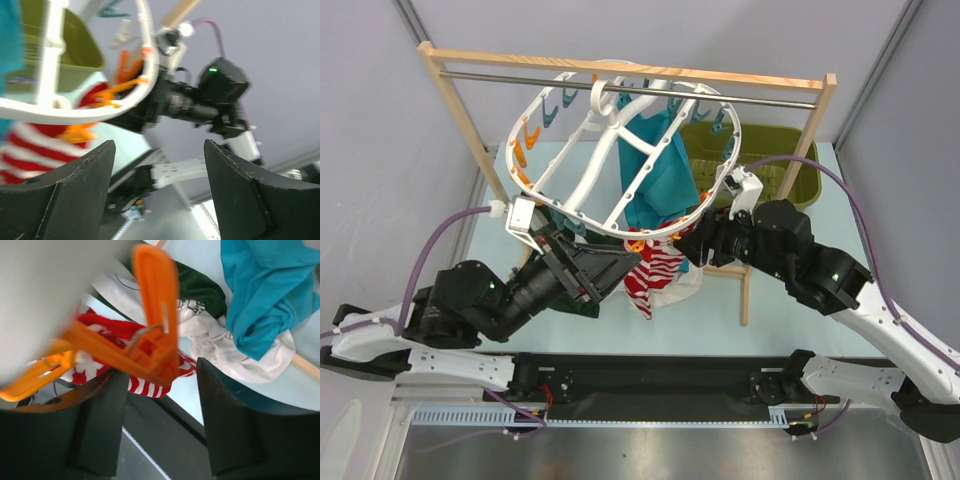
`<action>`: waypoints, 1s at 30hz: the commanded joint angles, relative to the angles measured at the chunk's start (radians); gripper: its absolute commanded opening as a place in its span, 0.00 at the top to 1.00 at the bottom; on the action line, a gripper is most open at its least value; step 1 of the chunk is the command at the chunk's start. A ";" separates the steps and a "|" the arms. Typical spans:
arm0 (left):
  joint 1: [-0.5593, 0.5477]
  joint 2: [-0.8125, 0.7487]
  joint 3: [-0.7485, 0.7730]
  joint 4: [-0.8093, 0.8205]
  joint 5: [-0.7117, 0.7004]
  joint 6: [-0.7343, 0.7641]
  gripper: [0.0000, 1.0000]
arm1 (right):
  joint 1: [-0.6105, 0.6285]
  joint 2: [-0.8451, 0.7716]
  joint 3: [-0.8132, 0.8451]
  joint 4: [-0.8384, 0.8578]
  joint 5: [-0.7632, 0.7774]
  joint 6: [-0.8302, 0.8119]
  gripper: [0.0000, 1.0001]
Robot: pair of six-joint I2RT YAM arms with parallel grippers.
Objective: Clip the socks to the hanger
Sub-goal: Clamp the sock onto the hanger, then reset both arms
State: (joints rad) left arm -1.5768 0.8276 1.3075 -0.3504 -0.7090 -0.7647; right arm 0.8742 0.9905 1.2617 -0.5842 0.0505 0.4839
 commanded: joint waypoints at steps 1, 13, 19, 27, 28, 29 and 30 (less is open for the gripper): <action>-0.005 -0.021 0.082 -0.235 -0.118 0.093 0.23 | -0.004 -0.045 0.005 -0.034 0.041 0.010 0.34; -0.005 -0.296 -0.043 -0.397 -0.370 0.148 0.19 | -0.006 -0.246 -0.166 -0.106 0.052 0.047 0.00; -0.005 -0.514 -0.359 -0.170 -0.276 0.151 0.18 | -0.006 -0.435 -0.369 -0.013 0.041 0.111 0.00; -0.005 -0.651 -0.669 0.028 -0.156 0.125 0.13 | -0.004 -0.684 -0.683 0.175 0.066 0.196 0.00; -0.005 -0.666 -0.694 0.037 -0.153 0.117 0.12 | -0.004 -0.684 -0.702 0.193 0.065 0.203 0.00; -0.005 -0.686 -0.721 0.050 -0.149 0.105 0.11 | -0.004 -0.676 -0.725 0.204 0.065 0.212 0.00; -0.005 -0.712 -0.794 0.106 -0.135 0.105 0.11 | -0.004 -0.673 -0.769 0.214 0.071 0.226 0.00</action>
State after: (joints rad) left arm -1.5780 0.1761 0.6037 -0.3935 -0.8955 -0.6434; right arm 0.8722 0.3119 0.5591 -0.4858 0.0994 0.6632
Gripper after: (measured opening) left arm 0.889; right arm 0.994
